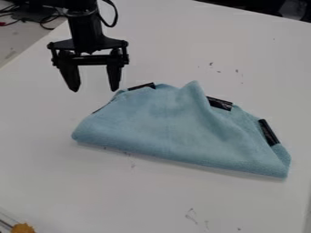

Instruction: Fold the blue cloth to the left edge of table

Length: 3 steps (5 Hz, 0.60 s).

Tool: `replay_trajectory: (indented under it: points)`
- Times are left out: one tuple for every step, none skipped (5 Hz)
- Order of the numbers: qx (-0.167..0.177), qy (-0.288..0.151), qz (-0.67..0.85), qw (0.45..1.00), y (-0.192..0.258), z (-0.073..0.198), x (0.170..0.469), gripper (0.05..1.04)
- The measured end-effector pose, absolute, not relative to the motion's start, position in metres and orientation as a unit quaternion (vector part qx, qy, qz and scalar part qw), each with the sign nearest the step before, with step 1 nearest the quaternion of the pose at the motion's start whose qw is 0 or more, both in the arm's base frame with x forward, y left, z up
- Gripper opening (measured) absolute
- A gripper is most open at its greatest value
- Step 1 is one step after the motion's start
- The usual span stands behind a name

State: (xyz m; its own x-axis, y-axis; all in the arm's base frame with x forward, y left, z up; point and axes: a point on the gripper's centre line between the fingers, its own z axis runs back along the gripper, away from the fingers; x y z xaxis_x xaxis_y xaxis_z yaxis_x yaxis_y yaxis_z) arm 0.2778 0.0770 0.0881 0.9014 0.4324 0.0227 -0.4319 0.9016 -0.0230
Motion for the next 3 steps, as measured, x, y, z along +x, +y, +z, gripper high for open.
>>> replay_trajectory:
  points:
    - [-0.009,-0.001,0.22,0.975,0.077,0.081,0.277,0.999]
    - [0.0,0.017,0.172,0.985,0.072,0.079,0.28,0.999]
    - [0.009,0.009,0.141,0.99,0.054,0.079,0.288,0.999]
